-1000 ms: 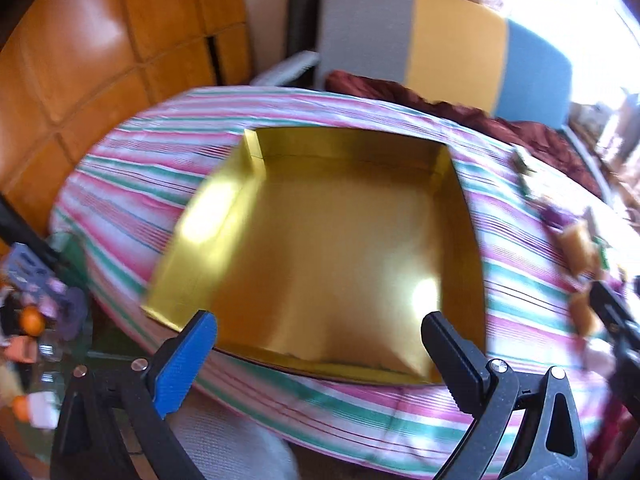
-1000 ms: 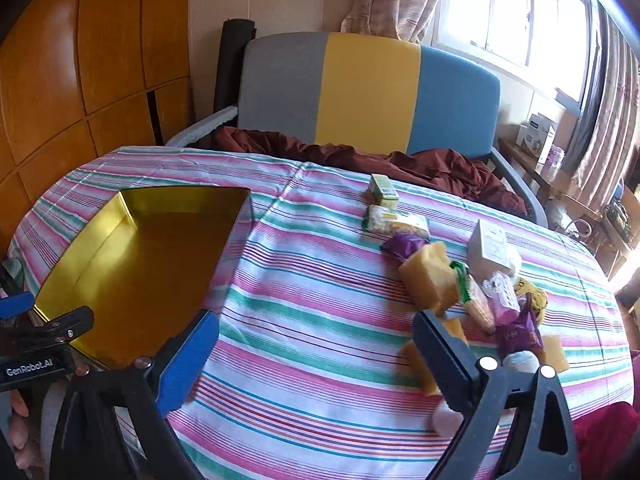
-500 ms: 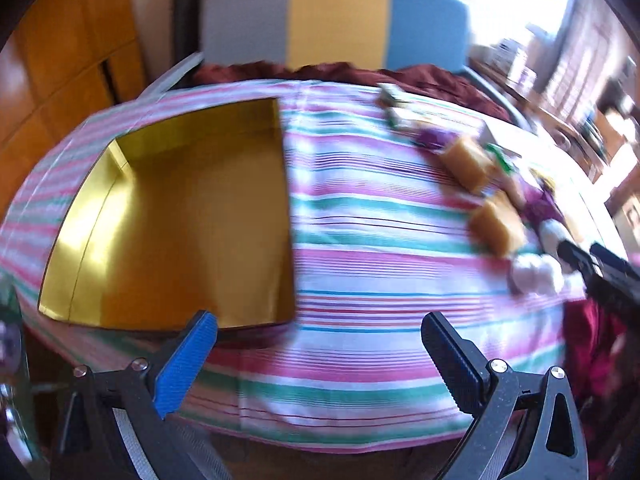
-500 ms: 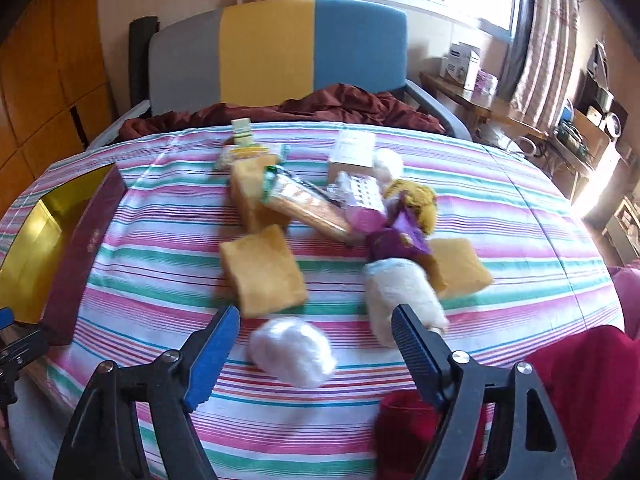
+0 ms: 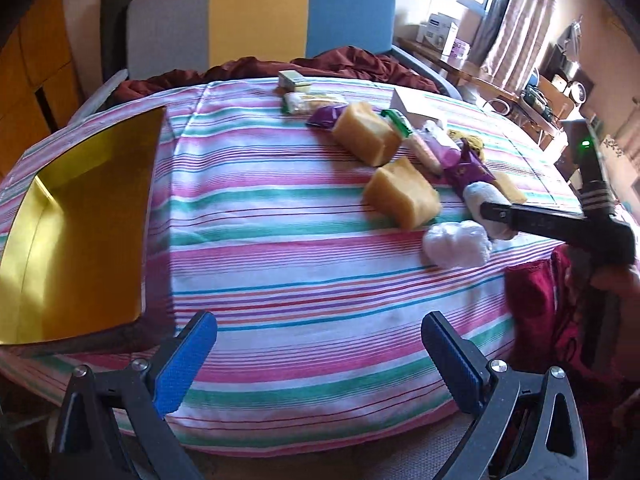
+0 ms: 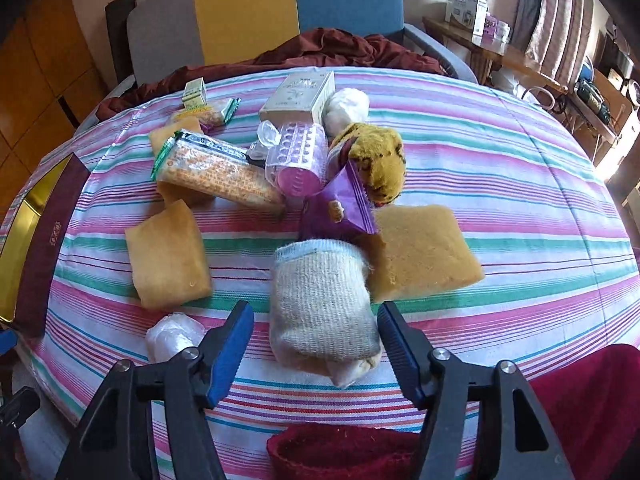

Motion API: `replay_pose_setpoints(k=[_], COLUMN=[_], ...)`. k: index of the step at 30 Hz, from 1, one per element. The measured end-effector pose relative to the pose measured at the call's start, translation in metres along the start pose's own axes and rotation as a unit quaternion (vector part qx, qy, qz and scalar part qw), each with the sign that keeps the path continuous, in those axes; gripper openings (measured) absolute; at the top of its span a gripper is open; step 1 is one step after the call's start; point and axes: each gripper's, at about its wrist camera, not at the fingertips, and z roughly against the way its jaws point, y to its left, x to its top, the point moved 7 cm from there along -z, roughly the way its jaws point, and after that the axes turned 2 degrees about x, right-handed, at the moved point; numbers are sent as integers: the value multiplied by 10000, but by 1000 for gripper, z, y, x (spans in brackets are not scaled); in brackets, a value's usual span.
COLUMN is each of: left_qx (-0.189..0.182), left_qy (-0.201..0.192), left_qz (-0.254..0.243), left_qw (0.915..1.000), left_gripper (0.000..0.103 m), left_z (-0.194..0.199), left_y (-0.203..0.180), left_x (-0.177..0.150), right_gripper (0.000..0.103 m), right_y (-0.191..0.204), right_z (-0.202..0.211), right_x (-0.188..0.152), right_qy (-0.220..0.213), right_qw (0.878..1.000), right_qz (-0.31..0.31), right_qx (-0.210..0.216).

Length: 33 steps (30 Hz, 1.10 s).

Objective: Organize objects
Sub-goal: 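Grasp the white knitted roll with right tool while left grasps clear plastic bundle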

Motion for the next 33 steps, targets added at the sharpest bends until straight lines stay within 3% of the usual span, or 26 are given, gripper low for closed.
replay_pose_setpoints(k=[3, 12, 19, 21, 24, 26, 28, 31, 33], left_qx=[-176, -545, -848, -890, -984, -1044, -1083, -1073, -1059], left_qy=[-71, 165, -22, -32, 119, 241, 175, 107, 26], left_qz=[-21, 96, 0, -105, -298, -345, -371, -527, -670], left_qw=[9998, 9983, 9964, 9960, 9946, 9936, 9933, 9928, 9921], left_gripper=[103, 103, 100, 95, 79, 61, 58, 43, 41], left_z=[-3, -35, -55, -64, -81, -92, -96, -96, -96], left_y=[-13, -50, -85, -94, -107, -112, -115, -117, -118], left_x=[7, 16, 35, 40, 41, 40, 40, 40, 38], right_gripper=[56, 54, 54, 54, 54, 54, 54, 54, 54], right_y=[-4, -12, -24, -26, -26, -27, -27, -27, -27], right_z=[-5, 9, 24, 26, 27, 27, 27, 27, 27], right_x=[0, 6, 14, 17, 21, 20, 20, 21, 22], right_qy=[11, -214, -544, -616, -676, -676, -683, -695, -706], right_qw=[9999, 9993, 9969, 9963, 9958, 9957, 9956, 9955, 9954], right_qz=[-47, -287, -550, -589, -609, -625, -633, -636, -643], right_qx=[-98, 126, 144, 116, 85, 88, 102, 103, 106])
